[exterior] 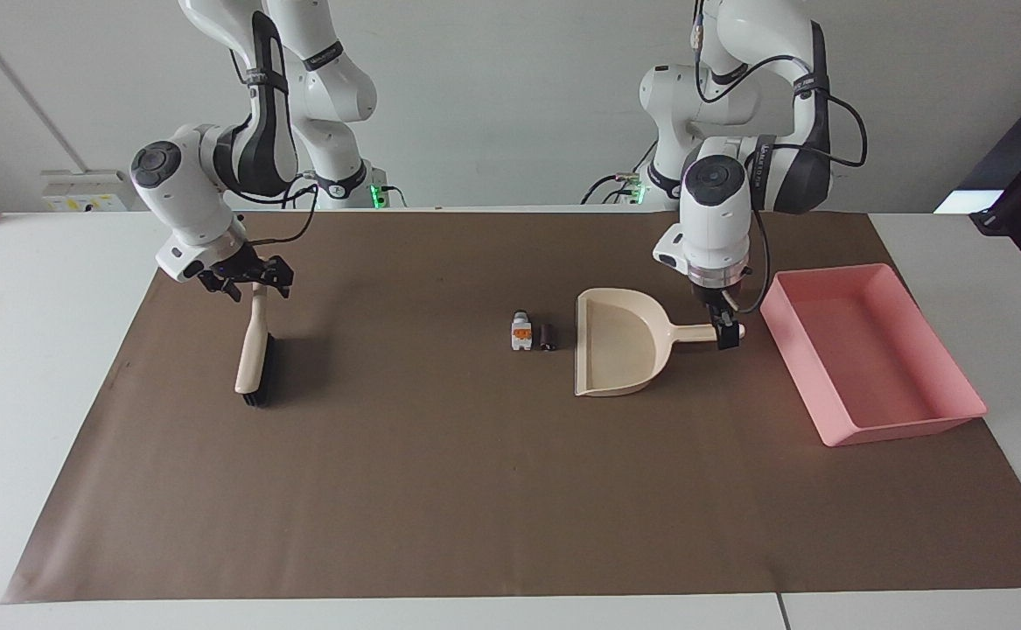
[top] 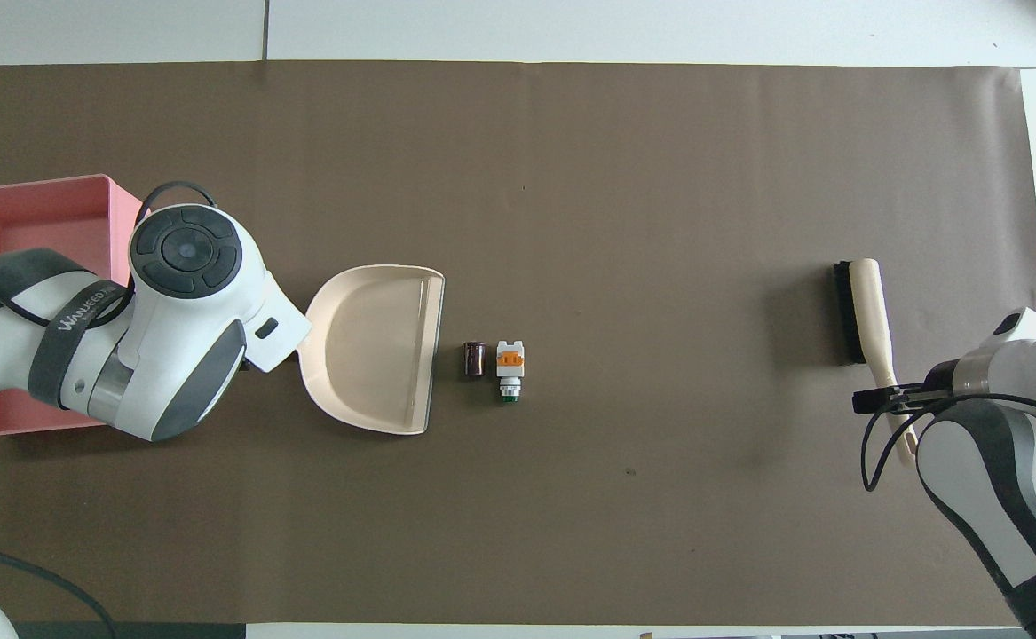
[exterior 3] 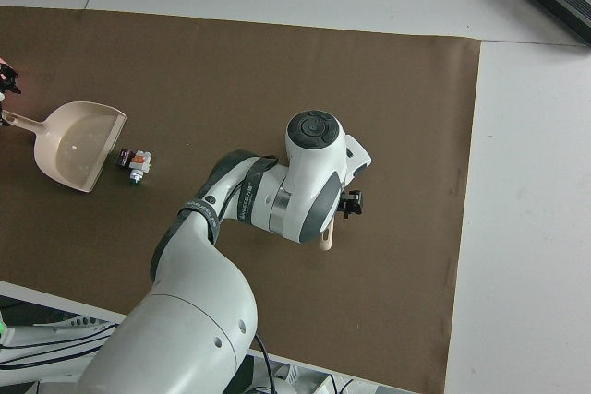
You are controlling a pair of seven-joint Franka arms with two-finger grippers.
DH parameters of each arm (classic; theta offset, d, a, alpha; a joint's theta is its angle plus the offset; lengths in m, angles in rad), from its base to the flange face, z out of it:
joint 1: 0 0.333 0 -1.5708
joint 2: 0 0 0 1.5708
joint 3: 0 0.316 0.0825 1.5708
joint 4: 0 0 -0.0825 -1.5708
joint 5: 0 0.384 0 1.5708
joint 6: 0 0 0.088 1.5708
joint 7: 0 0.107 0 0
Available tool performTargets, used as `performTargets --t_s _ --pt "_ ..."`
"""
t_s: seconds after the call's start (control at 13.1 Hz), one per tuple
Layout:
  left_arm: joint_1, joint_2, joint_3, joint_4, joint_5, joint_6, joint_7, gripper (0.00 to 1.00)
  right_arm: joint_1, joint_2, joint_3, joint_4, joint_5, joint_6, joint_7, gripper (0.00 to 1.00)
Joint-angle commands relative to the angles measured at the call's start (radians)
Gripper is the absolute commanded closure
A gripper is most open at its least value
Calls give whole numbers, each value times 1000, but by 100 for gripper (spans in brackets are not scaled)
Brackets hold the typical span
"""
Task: Clean e-waste and dump in bin
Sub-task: 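Grasp the dustpan handle with the left gripper while the right gripper grasps the brush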
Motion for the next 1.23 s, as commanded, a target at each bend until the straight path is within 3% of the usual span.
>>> performTargets --t_s 0.0,0.15,0.38,0.46,0.54,0.61,0.77,0.84,0.92,1.15 --pt "-20 4 11 -47 57 39 -26 7 -17 -5 5 -16 20 23 -34 6" --pt "-34 61 13 -49 65 42 -69 9 -19 -9 5 -27 20 23 -37 8" --pt "-51 67 13 -53 66 30 -92 11 -40 -12 5 -33 20 27 -57 30" --pt "-54 67 13 -52 66 30 -110 12 -40 -12 5 -33 20 27 -59 50" --pt "-57 64 13 -52 66 30 -122 12 -39 -12 5 -33 20 19 -46 87" --pt "-57 57 13 -52 66 28 -130 13 -39 -11 7 -31 20 20 -42 100" --pt "-72 43 13 -50 65 17 -141 18 -28 -9 7 -24 18 10 -25 100" --pt "-76 43 13 -50 66 13 -158 28 -28 -8 7 -13 18 1 -20 100" --pt "-86 43 13 -52 65 10 -167 39 -27 -3 7 13 18 -34 -16 100" --pt "-88 41 13 -53 66 7 -169 52 15 -14 16 158 18 -208 88 100"
